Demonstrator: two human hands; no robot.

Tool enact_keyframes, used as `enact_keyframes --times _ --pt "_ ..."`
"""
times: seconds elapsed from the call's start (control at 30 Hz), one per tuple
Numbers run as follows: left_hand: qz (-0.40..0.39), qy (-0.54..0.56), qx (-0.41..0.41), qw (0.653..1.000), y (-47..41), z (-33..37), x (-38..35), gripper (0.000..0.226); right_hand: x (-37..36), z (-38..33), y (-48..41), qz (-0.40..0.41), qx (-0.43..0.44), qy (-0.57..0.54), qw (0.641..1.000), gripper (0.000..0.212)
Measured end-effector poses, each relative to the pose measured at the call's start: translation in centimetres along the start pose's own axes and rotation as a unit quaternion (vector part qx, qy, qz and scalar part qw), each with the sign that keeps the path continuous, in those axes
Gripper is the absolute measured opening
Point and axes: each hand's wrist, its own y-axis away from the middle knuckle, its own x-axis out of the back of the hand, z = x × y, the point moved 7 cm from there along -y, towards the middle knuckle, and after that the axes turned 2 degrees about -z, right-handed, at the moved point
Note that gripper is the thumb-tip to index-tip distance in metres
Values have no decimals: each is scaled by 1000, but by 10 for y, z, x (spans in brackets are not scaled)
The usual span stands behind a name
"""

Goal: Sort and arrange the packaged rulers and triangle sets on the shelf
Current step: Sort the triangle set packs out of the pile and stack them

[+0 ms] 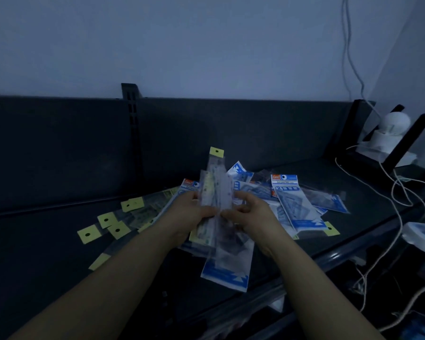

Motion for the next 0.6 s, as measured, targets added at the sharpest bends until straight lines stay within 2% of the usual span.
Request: enact_keyframes --times 0.1,0.2,0.37,0.6 --pt "8 16 -10 1000 12 8 13 11 -12 -15 2 -13 19 -15 1000 33" --pt "35 11 -12 999 30 11 37 11 -29 -25 2 -28 28 -26 999 24" --pt "99 5 -9 995 69 5 87 23 -83 -39 12 -81 35 -14 996 13" --pt "185 20 -19 982 144 -10 165 24 -180 -54 35 -142 52 2 989 26"
